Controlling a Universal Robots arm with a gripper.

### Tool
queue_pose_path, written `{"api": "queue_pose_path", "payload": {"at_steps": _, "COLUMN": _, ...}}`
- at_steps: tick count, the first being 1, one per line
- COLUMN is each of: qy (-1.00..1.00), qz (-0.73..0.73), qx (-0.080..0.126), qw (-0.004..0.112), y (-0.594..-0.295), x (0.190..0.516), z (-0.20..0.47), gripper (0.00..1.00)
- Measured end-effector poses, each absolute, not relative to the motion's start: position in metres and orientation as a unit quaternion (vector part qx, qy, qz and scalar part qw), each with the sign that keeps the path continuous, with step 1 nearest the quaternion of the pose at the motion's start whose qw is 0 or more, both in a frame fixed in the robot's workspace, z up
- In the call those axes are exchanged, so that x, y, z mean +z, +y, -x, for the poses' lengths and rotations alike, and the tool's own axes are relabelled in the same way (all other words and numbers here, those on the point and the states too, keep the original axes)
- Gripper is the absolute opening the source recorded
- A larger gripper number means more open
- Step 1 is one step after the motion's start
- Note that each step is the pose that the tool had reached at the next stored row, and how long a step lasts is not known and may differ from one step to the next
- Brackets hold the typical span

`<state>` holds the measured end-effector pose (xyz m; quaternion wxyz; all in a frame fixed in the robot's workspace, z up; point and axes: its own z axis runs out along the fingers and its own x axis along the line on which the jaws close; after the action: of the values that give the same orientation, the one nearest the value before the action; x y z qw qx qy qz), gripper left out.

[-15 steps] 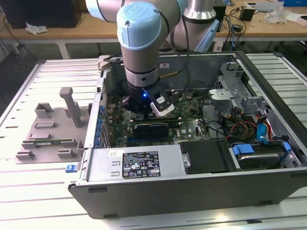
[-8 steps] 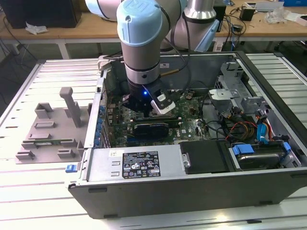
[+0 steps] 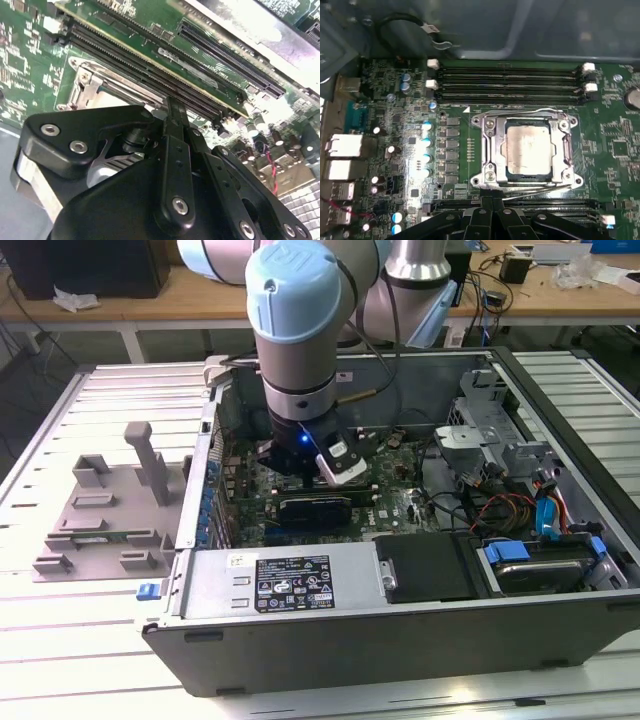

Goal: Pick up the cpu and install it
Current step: 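Install the second cpu locking lever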

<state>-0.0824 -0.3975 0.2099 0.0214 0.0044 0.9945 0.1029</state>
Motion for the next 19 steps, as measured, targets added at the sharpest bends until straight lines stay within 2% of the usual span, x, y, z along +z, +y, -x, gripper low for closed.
{"api": "queue_pose_path", "payload": {"at_steps": 7, "qy": 0.992, "qz": -0.008, "qx": 0.126, "qw": 0.022, "y": -0.4032, "x": 0.2093, "z": 0.0832, "gripper": 0.11}}
{"api": "queue_pose_path", "payload": {"at_steps": 12, "qy": 0.991, "qz": -0.008, "qx": 0.129, "qw": 0.022, "y": -0.4042, "x": 0.2046, "z": 0.0867, "gripper": 0.11}}
{"api": "queue_pose_path", "payload": {"at_steps": 19, "qy": 0.988, "qz": -0.008, "qx": 0.150, "qw": 0.021, "y": -0.4053, "x": 0.2007, "z": 0.0901, "gripper": 0.11}}
